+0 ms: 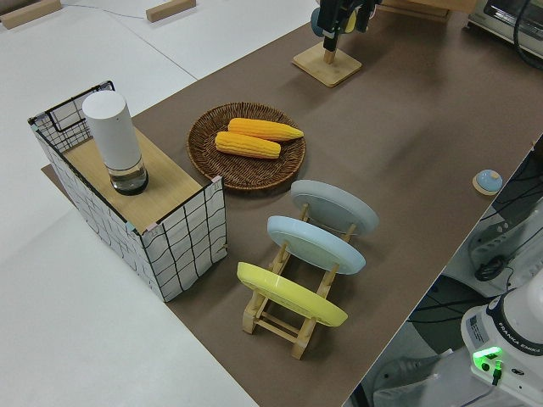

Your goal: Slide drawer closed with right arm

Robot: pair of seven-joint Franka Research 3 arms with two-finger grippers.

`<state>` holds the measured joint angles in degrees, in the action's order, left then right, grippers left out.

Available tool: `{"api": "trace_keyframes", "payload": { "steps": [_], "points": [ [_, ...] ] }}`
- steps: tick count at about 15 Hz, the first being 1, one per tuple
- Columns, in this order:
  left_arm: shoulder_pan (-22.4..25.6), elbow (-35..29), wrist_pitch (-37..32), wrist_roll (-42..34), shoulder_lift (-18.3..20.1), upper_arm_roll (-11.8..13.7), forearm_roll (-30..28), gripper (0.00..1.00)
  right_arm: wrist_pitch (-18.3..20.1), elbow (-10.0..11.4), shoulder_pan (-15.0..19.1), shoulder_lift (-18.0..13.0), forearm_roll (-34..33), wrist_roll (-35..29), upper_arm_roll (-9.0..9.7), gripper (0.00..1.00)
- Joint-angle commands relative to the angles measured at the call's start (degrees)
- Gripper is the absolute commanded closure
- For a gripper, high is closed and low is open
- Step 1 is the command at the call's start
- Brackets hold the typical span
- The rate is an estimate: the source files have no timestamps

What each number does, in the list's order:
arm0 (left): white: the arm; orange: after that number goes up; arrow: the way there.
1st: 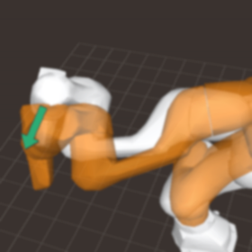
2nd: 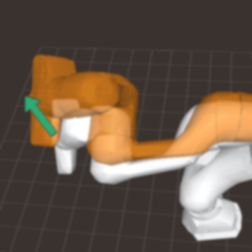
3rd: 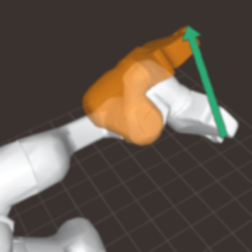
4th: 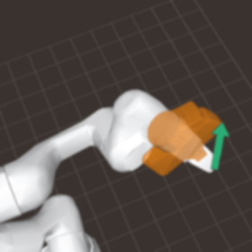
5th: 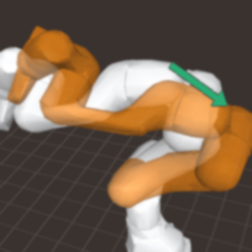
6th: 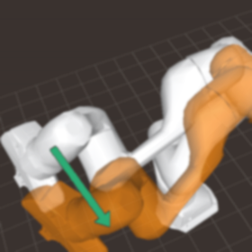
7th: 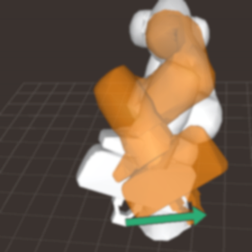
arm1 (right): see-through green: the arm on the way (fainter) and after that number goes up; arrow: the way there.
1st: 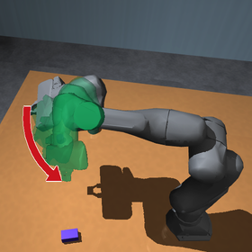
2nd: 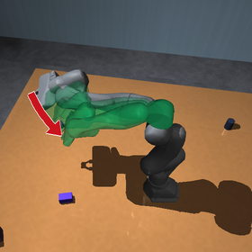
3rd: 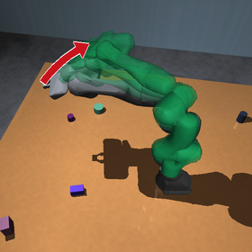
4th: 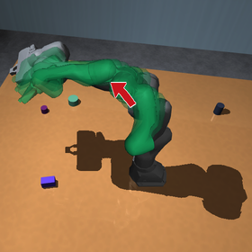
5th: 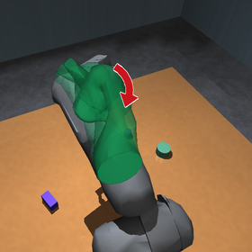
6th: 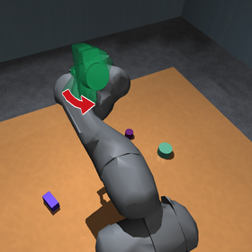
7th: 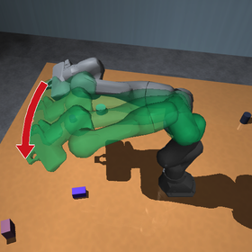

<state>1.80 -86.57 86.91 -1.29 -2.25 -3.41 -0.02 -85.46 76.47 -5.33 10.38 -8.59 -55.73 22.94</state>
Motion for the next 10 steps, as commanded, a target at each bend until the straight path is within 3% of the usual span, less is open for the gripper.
{"api": "trace_keyframes", "payload": {
  "steps": [1,6,10],
  "points": [
    [0.22,1.49,-1.13,-0.55,-0.65,-0.37,0.98,0.01,0.03,0.52,-0.38,3.85,-0.20,-11.30,-0.18,1.000],
    [0.22,1.49,-1.13,-0.55,-0.65,-0.37,0.98,0.01,-5.76,3.33,-0.21,8.24,0.33,-24.57,-0.44,1.000],
    [0.22,1.49,-1.13,-0.55,-0.74,-0.37,0.98,0.01,-12.97,6.41,1.11,8.69,2.80,-34.07,-0.88,1.000]
  ]
}}
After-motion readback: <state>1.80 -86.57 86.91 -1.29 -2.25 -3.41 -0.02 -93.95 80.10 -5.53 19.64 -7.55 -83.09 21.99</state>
